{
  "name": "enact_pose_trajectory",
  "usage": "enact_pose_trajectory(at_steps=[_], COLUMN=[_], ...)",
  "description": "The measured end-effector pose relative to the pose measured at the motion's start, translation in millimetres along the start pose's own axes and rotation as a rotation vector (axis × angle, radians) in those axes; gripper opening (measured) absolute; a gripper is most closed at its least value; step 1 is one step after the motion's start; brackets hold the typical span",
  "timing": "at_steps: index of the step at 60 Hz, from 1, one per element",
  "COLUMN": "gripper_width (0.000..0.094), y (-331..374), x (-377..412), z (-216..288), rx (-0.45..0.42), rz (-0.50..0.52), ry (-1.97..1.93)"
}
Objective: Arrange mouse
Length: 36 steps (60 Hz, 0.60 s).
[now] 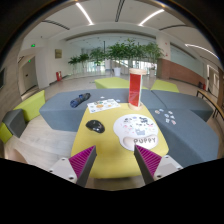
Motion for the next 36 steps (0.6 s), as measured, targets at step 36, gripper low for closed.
enact_pose_trajectory(at_steps=[36], gripper_width=[0.0804], y=[-34.0], x=[25.3], z=[4.5], rx=[-0.012], rz=[0.101], ry=[0.089])
Point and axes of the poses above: the point between the fingertips, and its own axes, seen from behind it with the camera up: x to the left, z up, y backward, against the way the camera looks, the point moved 9 cm from there along y, backward, against the way the camera looks, and after that the axes turned 15 degrees about -x, right-handed, at the moved point
